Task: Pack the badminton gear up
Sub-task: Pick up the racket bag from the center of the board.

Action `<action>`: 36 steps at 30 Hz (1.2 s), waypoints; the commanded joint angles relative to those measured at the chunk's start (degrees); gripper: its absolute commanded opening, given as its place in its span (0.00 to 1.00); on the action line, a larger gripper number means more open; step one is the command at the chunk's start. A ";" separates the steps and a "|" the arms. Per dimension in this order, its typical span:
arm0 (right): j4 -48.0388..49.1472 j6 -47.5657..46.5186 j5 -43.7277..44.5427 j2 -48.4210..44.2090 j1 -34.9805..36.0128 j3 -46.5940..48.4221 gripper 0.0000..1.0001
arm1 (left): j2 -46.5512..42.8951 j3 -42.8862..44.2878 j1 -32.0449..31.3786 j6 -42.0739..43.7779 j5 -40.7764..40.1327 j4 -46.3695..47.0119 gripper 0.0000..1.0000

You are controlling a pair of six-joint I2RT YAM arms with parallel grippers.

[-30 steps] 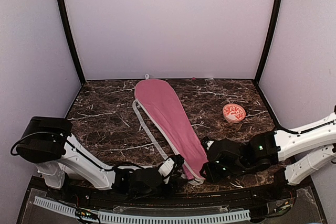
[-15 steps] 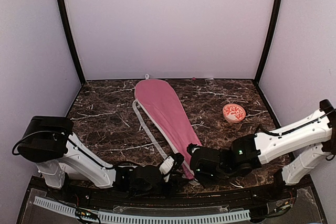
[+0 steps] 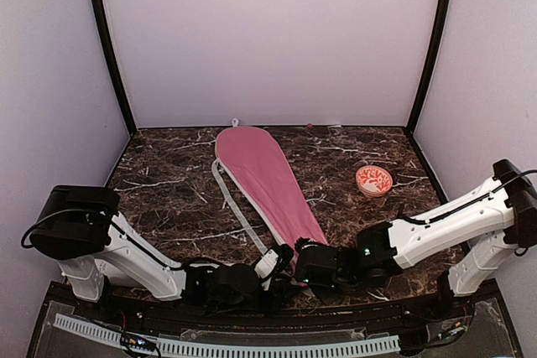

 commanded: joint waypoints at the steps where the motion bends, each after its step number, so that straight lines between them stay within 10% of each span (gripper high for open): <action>1: -0.94 1.49 3.33 1.53 0.56 1.41 0.31 | 0.02 0.27 0.25 -0.20 0.28 1.10 0.36; 12: 1.12 2.58 3.17 1.72 0.56 1.42 0.00 | 1.34 1.59 0.89 -1.25 0.60 -0.78 0.36; 28: 12.52 6.63 -5.43 -9.33 -0.28 -3.97 0.00 | 4.02 4.15 2.54 -1.94 3.31 -2.18 0.23; 36: 13.56 8.36 -5.89 -11.22 -0.65 -5.69 0.00 | 2.79 2.72 2.53 -3.52 4.33 -2.02 0.43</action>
